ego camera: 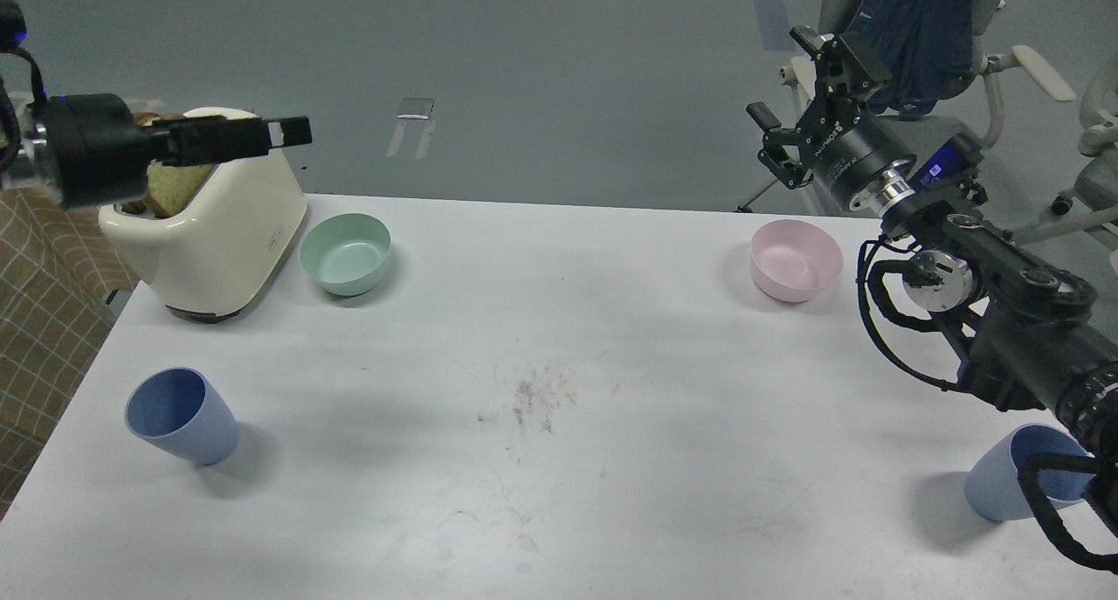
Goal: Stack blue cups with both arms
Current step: 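Lower the left gripper to the blue cup nearest it and grasp it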
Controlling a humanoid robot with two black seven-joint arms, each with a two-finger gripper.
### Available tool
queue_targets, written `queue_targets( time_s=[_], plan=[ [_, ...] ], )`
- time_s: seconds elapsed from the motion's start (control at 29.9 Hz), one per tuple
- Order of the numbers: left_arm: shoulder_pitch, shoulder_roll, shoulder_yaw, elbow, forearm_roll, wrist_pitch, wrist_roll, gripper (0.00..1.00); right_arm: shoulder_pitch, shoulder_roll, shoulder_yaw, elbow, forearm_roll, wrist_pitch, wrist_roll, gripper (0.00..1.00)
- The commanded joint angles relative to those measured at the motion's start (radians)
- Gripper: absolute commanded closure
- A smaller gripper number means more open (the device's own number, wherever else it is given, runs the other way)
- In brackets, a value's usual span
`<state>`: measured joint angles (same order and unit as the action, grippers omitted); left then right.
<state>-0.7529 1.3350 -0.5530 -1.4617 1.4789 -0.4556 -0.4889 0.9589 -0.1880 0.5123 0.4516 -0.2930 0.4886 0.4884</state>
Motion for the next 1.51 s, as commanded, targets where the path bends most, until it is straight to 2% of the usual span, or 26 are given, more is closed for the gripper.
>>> queue_targets(
  time_s=[0.0,0.1,0.2,0.33,0.67,0.74,0.84,0.87,1.31,1.37,1.41,1.44,1.47],
  plan=[
    [0.043,0.134,0.097,-0.065,0.113,0.118,0.000,0.03,-0.009,-0.004,0.000,0.015,-0.003,0.000,0.000,0.00],
    [0.046,0.216,0.266,-0.066,0.188,0.276,0.000,0.03,-0.017,-0.004,0.000,0.019,-0.003,0.000,0.000,0.00],
    [0.046,0.236,0.335,-0.060,0.193,0.327,0.000,0.03,-0.023,-0.002,0.000,0.019,-0.003,0.000,0.000,0.00],
    [0.046,0.240,0.435,-0.052,0.169,0.333,0.000,0.03,-0.026,0.005,-0.003,0.019,-0.003,0.000,0.000,0.00],
    [0.047,0.164,0.544,0.009,0.040,0.341,0.000,0.05,-0.028,0.005,-0.006,0.022,-0.003,0.000,0.000,0.00],
    [0.047,0.147,0.548,0.024,0.032,0.341,0.000,0.08,-0.029,0.004,-0.006,0.027,-0.003,0.000,0.000,0.00],
    [0.049,0.132,0.551,0.049,-0.011,0.341,0.000,0.22,-0.029,-0.001,-0.006,0.025,-0.003,0.000,0.000,0.00],
    [0.049,0.125,0.562,0.058,-0.022,0.339,0.000,0.24,-0.029,-0.001,-0.005,0.025,-0.005,0.000,0.000,0.00],
    [0.061,0.101,0.607,0.080,-0.023,0.377,0.000,0.24,-0.031,-0.002,-0.006,0.025,-0.005,0.000,0.000,0.00],
    [0.061,0.096,0.608,0.080,-0.023,0.376,0.000,0.28,-0.031,-0.004,-0.006,0.025,-0.003,0.000,0.000,0.00],
    [0.063,0.095,0.608,0.081,-0.023,0.376,0.000,0.33,-0.034,-0.004,-0.006,0.025,-0.003,0.000,0.000,0.00],
    [0.063,0.095,0.608,0.081,-0.023,0.376,0.000,0.33,-0.034,-0.004,-0.006,0.025,-0.003,0.000,0.000,0.00],
    [0.063,0.095,0.610,0.081,-0.023,0.376,0.000,0.39,-0.037,-0.004,-0.005,0.025,-0.003,0.000,0.000,0.00]
  ],
)
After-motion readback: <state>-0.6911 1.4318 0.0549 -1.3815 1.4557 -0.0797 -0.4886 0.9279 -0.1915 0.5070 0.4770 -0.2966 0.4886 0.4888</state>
